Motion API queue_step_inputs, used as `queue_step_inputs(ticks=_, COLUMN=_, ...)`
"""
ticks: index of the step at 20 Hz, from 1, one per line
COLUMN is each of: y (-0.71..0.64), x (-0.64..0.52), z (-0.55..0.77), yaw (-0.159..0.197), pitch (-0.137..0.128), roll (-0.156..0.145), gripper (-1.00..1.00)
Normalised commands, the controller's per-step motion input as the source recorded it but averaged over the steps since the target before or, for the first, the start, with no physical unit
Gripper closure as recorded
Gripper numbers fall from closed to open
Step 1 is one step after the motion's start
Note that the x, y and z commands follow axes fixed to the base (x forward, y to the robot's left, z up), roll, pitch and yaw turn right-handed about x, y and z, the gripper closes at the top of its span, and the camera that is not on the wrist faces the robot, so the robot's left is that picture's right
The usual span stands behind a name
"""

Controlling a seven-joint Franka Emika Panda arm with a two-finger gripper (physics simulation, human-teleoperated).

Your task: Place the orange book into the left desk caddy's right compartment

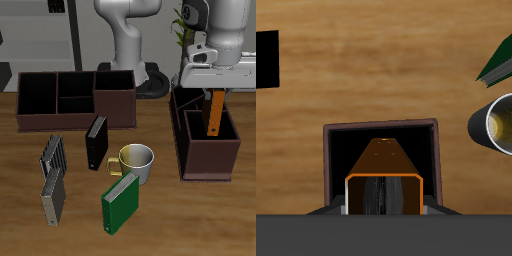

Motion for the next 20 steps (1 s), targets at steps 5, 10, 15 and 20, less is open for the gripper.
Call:
queue_step_inputs(ticks=5, y=0.03, x=0.08, z=-0.11, yaw=0.015, pitch=0.006, roll=0.005, gripper=1.0)
queue_step_inputs(ticks=10, y=0.01, x=0.08, z=-0.1, yaw=0.004, pitch=0.011, roll=-0.005, gripper=1.0)
queue_step_inputs(ticks=15, y=-0.03, x=0.04, z=-0.07, yaw=0.004, pitch=0.011, roll=-0.007, gripper=1.0)
queue_step_inputs(ticks=20, y=0.03, x=0.04, z=-0.16, yaw=0.009, pitch=0.024, roll=0.001, gripper=1.0)
